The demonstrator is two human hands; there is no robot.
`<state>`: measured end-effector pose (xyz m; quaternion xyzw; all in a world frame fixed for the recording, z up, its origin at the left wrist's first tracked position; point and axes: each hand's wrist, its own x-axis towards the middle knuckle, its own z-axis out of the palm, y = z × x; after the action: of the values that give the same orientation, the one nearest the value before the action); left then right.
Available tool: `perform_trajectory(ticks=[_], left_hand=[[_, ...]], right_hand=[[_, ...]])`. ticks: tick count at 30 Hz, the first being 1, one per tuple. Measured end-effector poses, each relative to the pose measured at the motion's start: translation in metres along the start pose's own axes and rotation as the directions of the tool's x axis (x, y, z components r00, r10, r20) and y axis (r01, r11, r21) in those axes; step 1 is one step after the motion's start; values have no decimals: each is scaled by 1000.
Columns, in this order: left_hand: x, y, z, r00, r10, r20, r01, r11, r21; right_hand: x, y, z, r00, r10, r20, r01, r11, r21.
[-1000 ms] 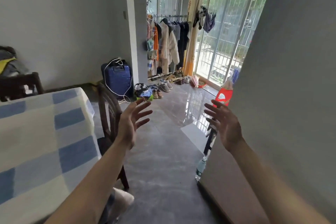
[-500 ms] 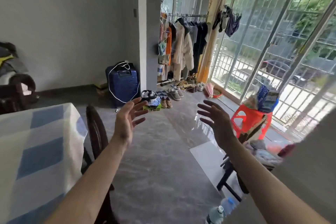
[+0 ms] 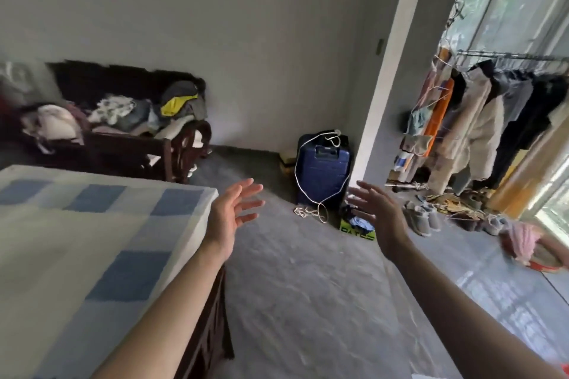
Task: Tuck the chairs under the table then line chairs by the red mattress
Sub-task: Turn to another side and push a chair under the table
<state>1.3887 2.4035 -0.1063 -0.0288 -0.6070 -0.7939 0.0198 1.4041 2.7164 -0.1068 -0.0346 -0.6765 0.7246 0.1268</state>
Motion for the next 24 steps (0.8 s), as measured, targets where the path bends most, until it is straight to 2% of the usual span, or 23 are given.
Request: perform_trajectory(ticks=[6, 12, 18, 24], left_hand=[[55, -4, -31, 967, 45, -252, -53, 998, -22], [81, -2, -91, 889, 109, -445, -96, 994, 53], [55, 3, -133, 759, 136, -637, -85, 990, 111], [-12, -13, -144, 542, 98, -835, -33, 995, 95]], right_hand=[[116, 32, 66, 969, 24, 244, -28, 1000, 13], [179, 71, 173, 883, 69, 465, -66, 998, -24], [204, 95, 270, 715, 102, 692, -109, 993, -34], [182, 132, 331, 454, 178, 873, -202, 975, -94]])
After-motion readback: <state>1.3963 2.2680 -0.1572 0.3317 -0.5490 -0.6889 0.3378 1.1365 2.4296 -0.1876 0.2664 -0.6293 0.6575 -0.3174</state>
